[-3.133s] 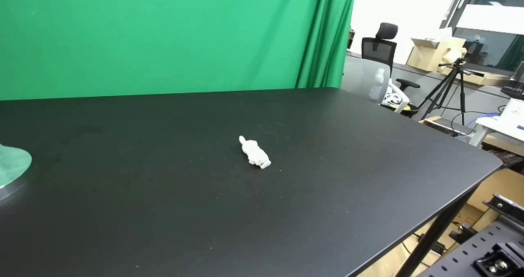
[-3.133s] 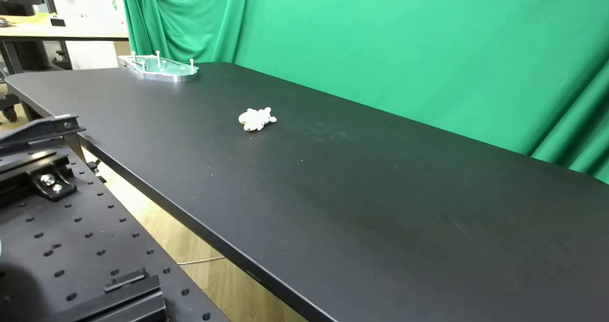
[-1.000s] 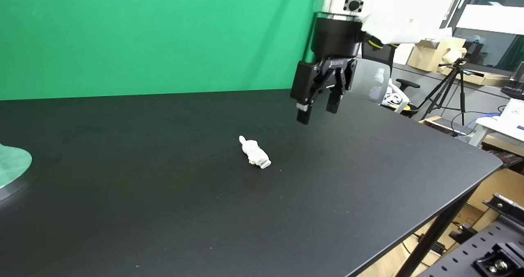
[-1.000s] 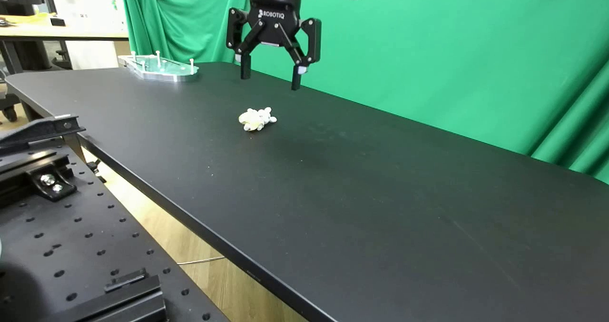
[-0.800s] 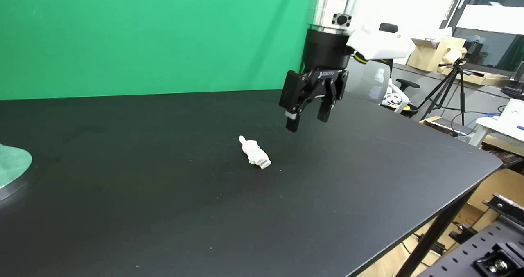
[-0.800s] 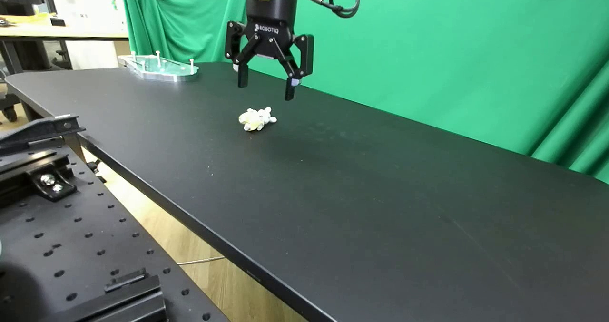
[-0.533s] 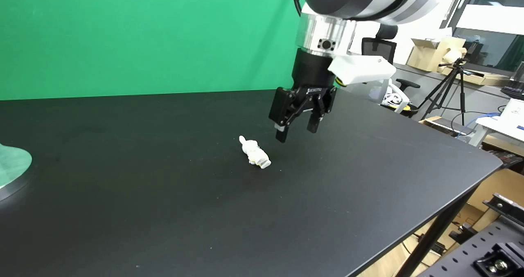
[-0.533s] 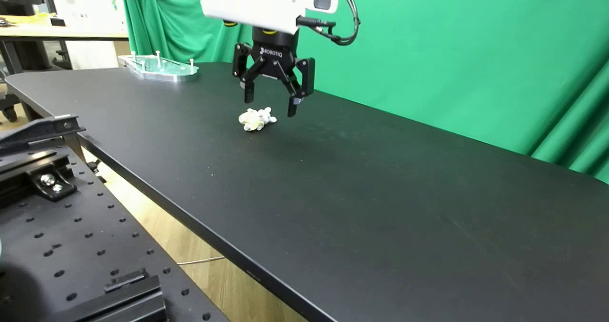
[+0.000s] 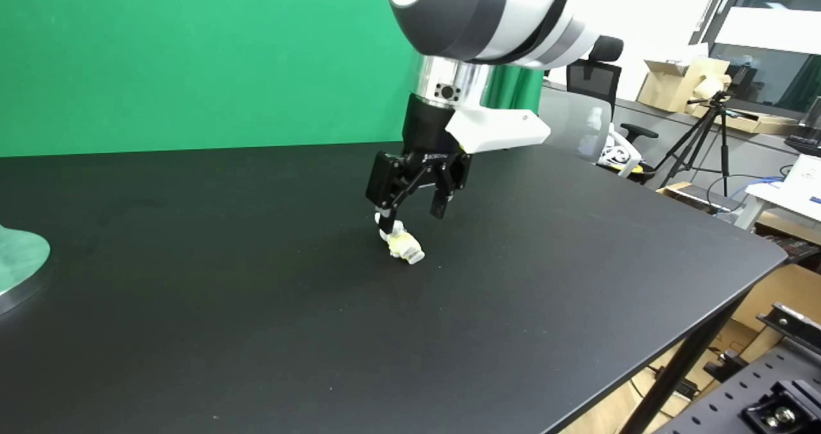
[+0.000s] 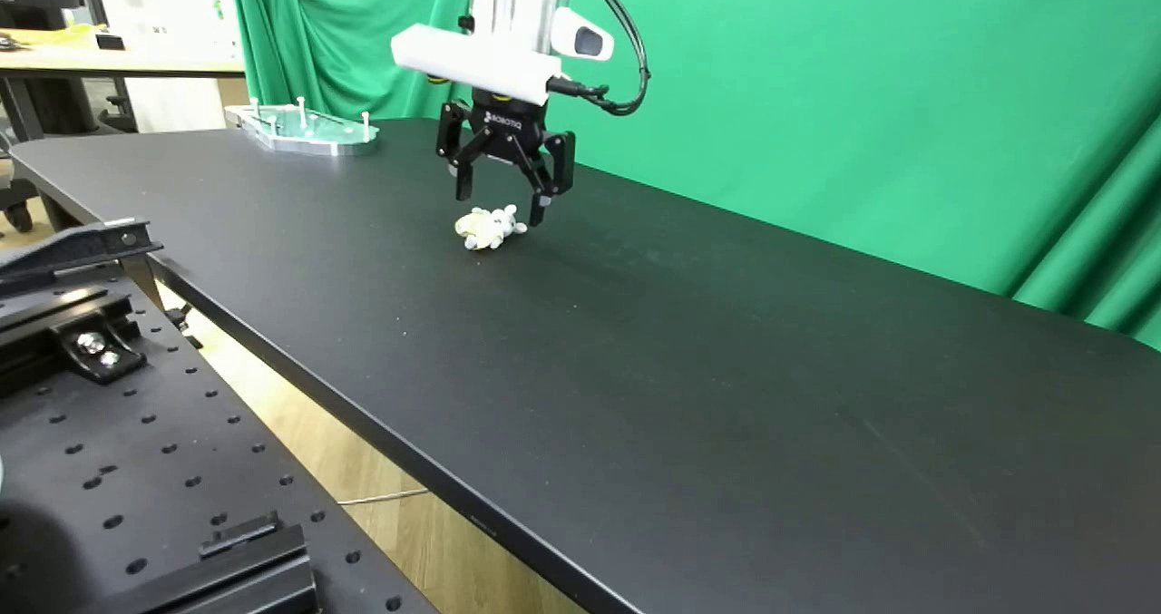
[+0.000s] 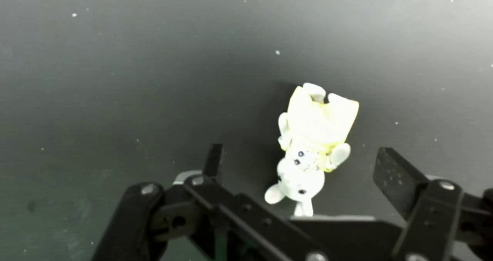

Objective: Move the bunny toy to the right

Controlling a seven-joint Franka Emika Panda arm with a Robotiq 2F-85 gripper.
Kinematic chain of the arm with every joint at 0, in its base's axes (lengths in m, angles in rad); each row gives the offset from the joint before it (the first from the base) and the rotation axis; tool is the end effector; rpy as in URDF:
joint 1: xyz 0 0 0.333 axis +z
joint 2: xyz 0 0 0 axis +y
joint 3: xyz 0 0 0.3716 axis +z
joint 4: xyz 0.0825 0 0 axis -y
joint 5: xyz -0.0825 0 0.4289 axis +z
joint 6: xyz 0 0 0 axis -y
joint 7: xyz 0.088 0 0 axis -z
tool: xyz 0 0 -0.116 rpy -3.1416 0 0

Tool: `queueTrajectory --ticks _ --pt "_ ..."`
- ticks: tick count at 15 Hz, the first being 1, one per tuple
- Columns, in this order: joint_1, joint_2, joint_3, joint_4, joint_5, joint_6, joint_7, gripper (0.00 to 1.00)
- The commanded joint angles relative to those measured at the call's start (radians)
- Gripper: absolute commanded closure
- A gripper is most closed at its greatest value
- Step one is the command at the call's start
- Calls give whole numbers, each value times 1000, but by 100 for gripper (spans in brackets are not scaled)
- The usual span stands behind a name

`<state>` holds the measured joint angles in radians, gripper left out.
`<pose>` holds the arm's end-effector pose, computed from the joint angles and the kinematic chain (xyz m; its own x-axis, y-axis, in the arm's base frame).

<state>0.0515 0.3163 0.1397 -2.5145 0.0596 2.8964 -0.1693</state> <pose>0.4904 0.0952 0.1688 0.9547 0.2880 0.0748 0.2920 -0.9551 -0.0497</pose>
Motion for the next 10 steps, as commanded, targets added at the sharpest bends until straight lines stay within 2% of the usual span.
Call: queueTrajectory --ticks 1,6,7,8,10 --pt "7 15 14 35 -10 -7 31 0" --pt "33 56 -19 45 -37 -11 57 0" --pt "34 67 -22 48 -33 -5 65 25" --pt "36 75 -25 51 -32 -7 68 25" --pt "32 86 -19 56 -22 -2 71 40"
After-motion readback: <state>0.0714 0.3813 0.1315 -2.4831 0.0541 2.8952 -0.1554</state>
